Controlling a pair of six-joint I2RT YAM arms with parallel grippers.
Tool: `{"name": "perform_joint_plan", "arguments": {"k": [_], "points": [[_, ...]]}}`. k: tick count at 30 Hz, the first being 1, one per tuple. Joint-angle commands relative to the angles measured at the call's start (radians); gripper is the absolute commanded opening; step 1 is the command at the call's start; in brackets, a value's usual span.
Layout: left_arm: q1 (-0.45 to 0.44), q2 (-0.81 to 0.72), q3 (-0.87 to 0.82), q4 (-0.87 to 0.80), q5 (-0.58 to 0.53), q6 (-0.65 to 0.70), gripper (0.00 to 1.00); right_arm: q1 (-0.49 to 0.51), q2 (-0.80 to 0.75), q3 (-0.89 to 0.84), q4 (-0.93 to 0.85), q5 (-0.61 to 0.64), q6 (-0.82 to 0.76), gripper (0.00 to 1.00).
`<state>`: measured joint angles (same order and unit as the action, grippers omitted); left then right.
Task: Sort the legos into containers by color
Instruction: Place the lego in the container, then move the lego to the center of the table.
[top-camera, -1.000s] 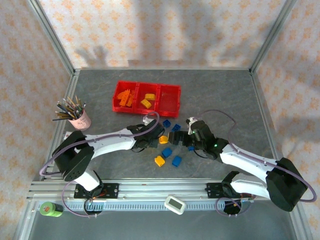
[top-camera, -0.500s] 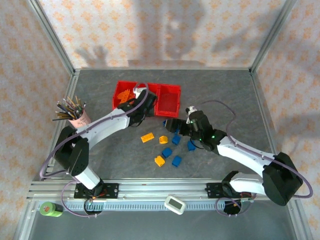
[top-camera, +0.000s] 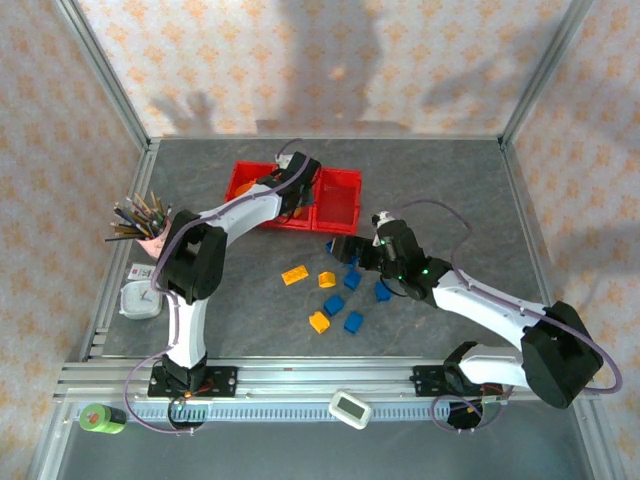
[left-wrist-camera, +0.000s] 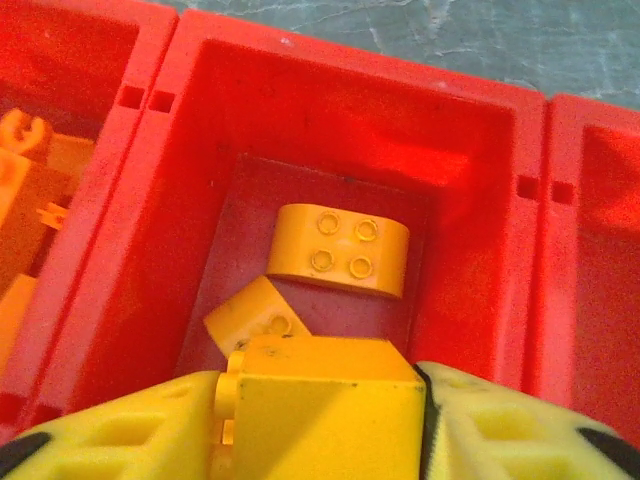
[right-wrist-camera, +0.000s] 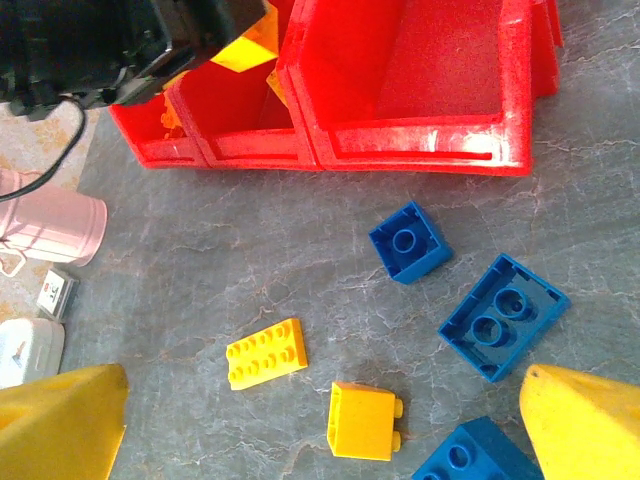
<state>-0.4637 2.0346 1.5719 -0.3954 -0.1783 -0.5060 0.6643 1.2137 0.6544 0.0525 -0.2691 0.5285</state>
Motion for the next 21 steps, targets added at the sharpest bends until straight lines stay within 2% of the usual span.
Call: {"name": "perform_joint_plan", "arguments": {"k": [1,4,9,15,21], "points": [[0.015,-0.004,0.041,-0.026,0.027,0.007,0.55,-0.008,0.000,0.010,0.022,0.013,0.006,1.00],[0.017,-0.033,0.033,-0.020,0.024,0.016,0.59,-0.009,0.002,0.008,0.026,0.011,0.004,1.00],[0.016,-0.097,0.005,-0.043,0.046,0.003,0.61,-0.012,0.010,0.008,0.027,-0.002,0.005,1.00],[-0.008,-0.276,-0.215,0.037,0.144,-0.037,0.62,-0.015,-0.006,-0.011,-0.007,-0.005,-0.008,1.00],[-0.087,-0.398,-0.375,0.035,0.154,-0.074,0.64,-0.020,-0.023,-0.043,-0.052,-0.025,-0.027,1.00]]}}
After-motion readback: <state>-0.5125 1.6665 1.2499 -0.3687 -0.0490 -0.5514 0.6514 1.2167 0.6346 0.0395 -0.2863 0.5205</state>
